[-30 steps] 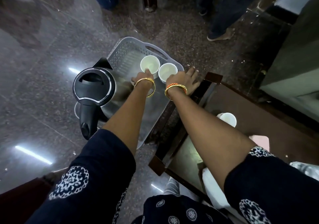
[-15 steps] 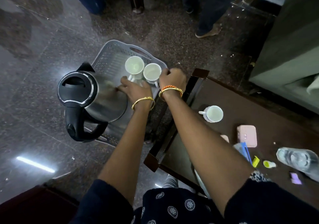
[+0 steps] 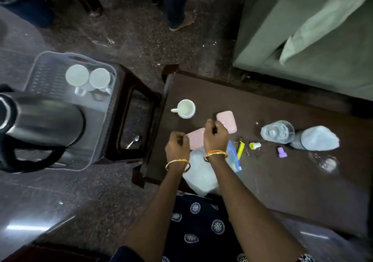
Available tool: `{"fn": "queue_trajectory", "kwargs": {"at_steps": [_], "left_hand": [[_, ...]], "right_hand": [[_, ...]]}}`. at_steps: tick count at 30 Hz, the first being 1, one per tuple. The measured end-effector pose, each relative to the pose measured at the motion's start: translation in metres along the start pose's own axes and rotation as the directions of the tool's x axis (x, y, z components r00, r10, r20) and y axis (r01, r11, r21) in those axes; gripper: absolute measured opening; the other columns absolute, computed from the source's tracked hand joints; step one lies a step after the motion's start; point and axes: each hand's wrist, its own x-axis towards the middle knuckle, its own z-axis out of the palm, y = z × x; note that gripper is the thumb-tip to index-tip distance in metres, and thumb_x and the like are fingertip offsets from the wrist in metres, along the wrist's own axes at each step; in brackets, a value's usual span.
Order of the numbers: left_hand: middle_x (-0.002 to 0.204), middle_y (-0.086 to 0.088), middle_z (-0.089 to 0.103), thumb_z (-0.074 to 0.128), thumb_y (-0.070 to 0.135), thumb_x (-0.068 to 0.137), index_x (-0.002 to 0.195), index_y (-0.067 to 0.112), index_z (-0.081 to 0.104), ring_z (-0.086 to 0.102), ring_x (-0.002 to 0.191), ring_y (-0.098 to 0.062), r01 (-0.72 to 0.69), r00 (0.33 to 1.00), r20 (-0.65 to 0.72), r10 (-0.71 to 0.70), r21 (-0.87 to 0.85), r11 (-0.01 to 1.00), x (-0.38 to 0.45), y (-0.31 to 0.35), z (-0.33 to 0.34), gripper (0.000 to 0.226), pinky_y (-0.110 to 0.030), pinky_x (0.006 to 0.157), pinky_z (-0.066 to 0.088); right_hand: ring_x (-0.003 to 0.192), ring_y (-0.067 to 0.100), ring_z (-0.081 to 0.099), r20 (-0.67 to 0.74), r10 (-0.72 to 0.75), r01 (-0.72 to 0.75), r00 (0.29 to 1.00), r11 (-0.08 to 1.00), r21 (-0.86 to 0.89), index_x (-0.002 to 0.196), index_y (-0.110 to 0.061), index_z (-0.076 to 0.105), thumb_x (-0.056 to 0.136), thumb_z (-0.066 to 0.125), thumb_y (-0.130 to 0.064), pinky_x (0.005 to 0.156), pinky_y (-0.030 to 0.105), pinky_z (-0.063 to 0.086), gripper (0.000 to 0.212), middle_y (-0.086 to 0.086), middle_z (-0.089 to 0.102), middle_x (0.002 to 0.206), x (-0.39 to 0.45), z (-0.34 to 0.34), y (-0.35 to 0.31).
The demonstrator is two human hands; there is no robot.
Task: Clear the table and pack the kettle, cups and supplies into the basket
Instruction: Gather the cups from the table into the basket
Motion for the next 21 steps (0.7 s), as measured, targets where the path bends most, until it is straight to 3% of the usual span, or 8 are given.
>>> {"fn": "queue_trajectory", "kwargs": {"at_steps": [5,9,12,15,18,21], "left_hand": [[0.116,-0.024,0.060,0.059,0.024,0.088,0.124,0.004,0.047,0.057,0.107,-0.038,0.108,0.994,-0.041,-0.105,0.103,0.989,0.023,-0.001,0.037,0.043,-0.036,0.089,0.043],[0.136,-0.027,0.038,0.054,0.029,0.089,0.141,0.010,0.031,0.049,0.116,-0.045,0.030,0.989,-0.148,0.013,0.284,0.958,0.077,0.010,0.051,0.060,-0.044,0.094,0.042],[0.135,-0.029,0.043,0.050,0.031,0.092,0.137,0.005,0.037,0.049,0.118,-0.045,0.031,0.997,-0.082,0.002,0.405,0.914,0.123,0.013,0.054,0.054,-0.043,0.097,0.040],[0.126,-0.030,0.055,0.049,0.029,0.092,0.124,-0.003,0.047,0.053,0.115,-0.045,0.078,0.996,0.001,-0.091,0.503,0.861,0.149,0.006,0.056,0.045,-0.044,0.095,0.045],[0.120,-0.027,0.061,0.050,0.025,0.089,0.118,-0.002,0.052,0.063,0.101,-0.043,0.179,0.981,0.002,-0.195,0.391,0.903,0.155,0.002,0.054,0.039,-0.046,0.085,0.055],[0.109,-0.025,0.067,0.052,0.022,0.084,0.108,0.002,0.058,0.069,0.086,-0.039,0.196,0.975,0.051,-0.216,0.256,0.946,0.150,0.001,0.048,0.031,-0.040,0.072,0.059]], "right_hand": [[0.084,0.040,0.061,0.092,0.253,-0.236,0.963,0.958,-0.160,0.082,0.003,0.064,0.086,0.054,-0.015,0.075,0.039,0.047,0.021,0.028,0.067,0.088,0.034,-0.051,0.079],[0.079,0.032,0.060,0.124,0.298,-0.279,0.946,0.949,-0.149,0.084,-0.001,0.064,0.086,0.056,-0.019,0.074,0.034,0.045,0.020,0.023,0.069,0.088,0.055,-0.054,0.106],[0.067,0.024,0.055,0.177,0.209,-0.204,0.962,0.978,-0.046,0.068,-0.011,0.059,0.082,0.062,-0.018,0.069,0.034,0.046,0.015,0.020,0.067,0.073,0.075,-0.030,0.094],[0.071,0.040,0.062,0.302,0.147,-0.161,0.942,0.987,0.021,0.063,-0.022,0.050,0.081,0.062,-0.022,0.070,0.048,0.052,0.022,0.024,0.064,0.071,0.089,0.006,0.069],[0.075,0.038,0.066,0.411,0.052,-0.055,0.910,0.998,-0.003,0.079,-0.016,0.061,0.082,0.063,-0.026,0.073,0.052,0.056,0.010,0.018,0.069,0.077,0.093,0.040,0.046],[0.090,0.036,0.066,0.517,0.048,0.000,0.854,0.996,-0.092,0.104,-0.013,0.062,0.083,0.065,-0.028,0.081,0.051,0.055,0.027,0.016,0.070,0.097,0.092,0.061,0.031]]}}
